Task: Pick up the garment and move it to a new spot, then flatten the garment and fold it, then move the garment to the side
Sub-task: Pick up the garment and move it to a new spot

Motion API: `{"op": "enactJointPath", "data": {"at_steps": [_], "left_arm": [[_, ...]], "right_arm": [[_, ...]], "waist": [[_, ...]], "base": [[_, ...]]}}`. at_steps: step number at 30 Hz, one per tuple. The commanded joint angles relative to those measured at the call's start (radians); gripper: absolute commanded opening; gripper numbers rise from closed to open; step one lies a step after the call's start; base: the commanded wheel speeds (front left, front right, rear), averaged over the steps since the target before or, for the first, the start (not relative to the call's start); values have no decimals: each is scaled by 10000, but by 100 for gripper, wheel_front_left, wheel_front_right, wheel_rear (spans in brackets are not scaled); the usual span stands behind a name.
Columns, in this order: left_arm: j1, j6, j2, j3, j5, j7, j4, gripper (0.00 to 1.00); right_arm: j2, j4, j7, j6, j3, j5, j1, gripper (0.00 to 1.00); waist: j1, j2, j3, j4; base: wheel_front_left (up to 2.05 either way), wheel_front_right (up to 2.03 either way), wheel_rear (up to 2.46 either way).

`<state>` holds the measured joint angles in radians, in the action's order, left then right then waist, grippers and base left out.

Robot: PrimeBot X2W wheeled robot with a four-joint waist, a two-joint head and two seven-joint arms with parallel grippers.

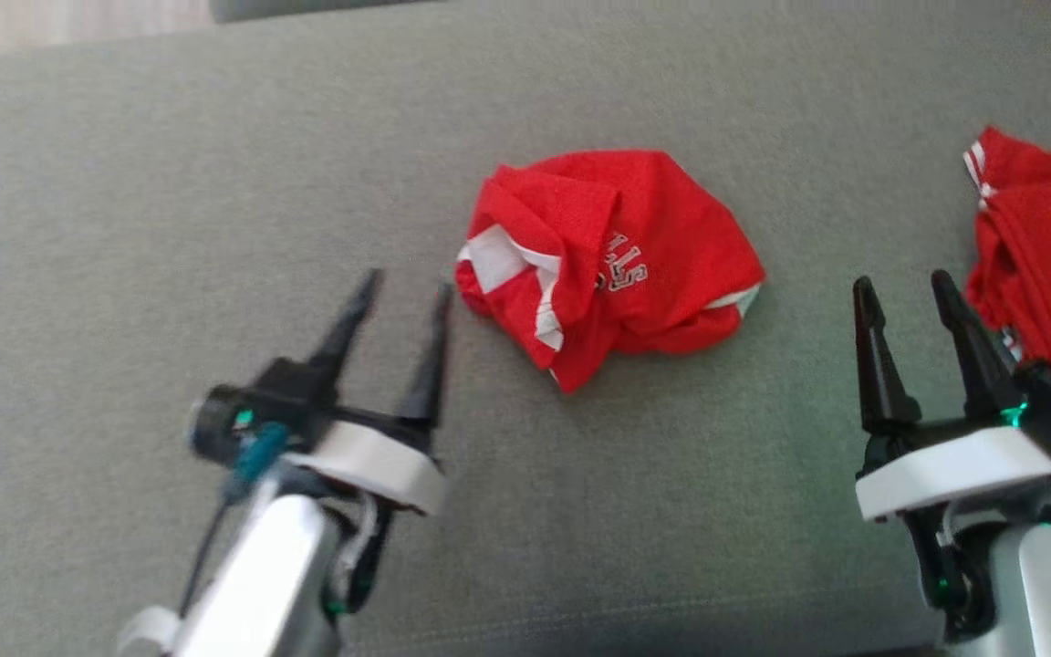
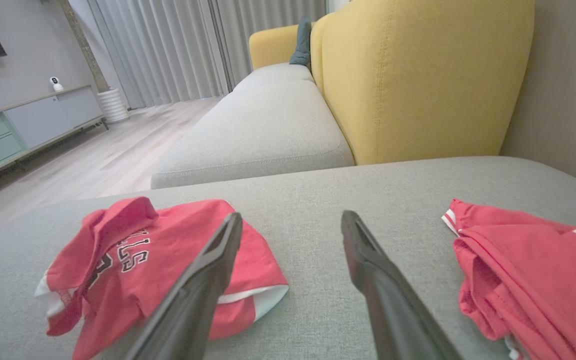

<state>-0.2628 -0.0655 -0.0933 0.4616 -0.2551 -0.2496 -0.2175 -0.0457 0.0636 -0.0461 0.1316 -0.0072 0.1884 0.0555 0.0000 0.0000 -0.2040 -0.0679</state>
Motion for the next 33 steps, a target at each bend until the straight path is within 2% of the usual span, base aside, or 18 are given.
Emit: {"op": "enactJointPath", "data": {"at_steps": [1, 7, 12, 18, 33], "left_arm": [[-51, -233, -277, -681, -84, -109, 497, 100], [484, -598, -734, -1721, -319, -118, 830, 100], [946, -599, -1248, -2341, -340, -120, 1048, 100], [1512, -555, -1528, -2378, -311, -113, 1180, 100], [2112, -709, -1632, -2250, -401, 40, 1403, 100]], "right_arm": [[-45, 435, -88, -9, 211, -87, 17, 100], [-45, 545, -255, -9, 168, -162, -201, 100], [-53, 579, -351, -9, 206, -228, -352, 100], [-61, 515, -416, -9, 190, -279, -668, 100], [-70, 609, -520, -9, 123, -324, -1062, 100]], "waist": [[0, 0, 394, 363], [0, 0, 662, 641], [0, 0, 820, 739], [0, 0, 1144, 646], [0, 0, 1513, 537]], "base": [[0, 0, 0], [0, 0, 0], [0, 0, 0], [0, 0, 0], [0, 0, 0]]}}
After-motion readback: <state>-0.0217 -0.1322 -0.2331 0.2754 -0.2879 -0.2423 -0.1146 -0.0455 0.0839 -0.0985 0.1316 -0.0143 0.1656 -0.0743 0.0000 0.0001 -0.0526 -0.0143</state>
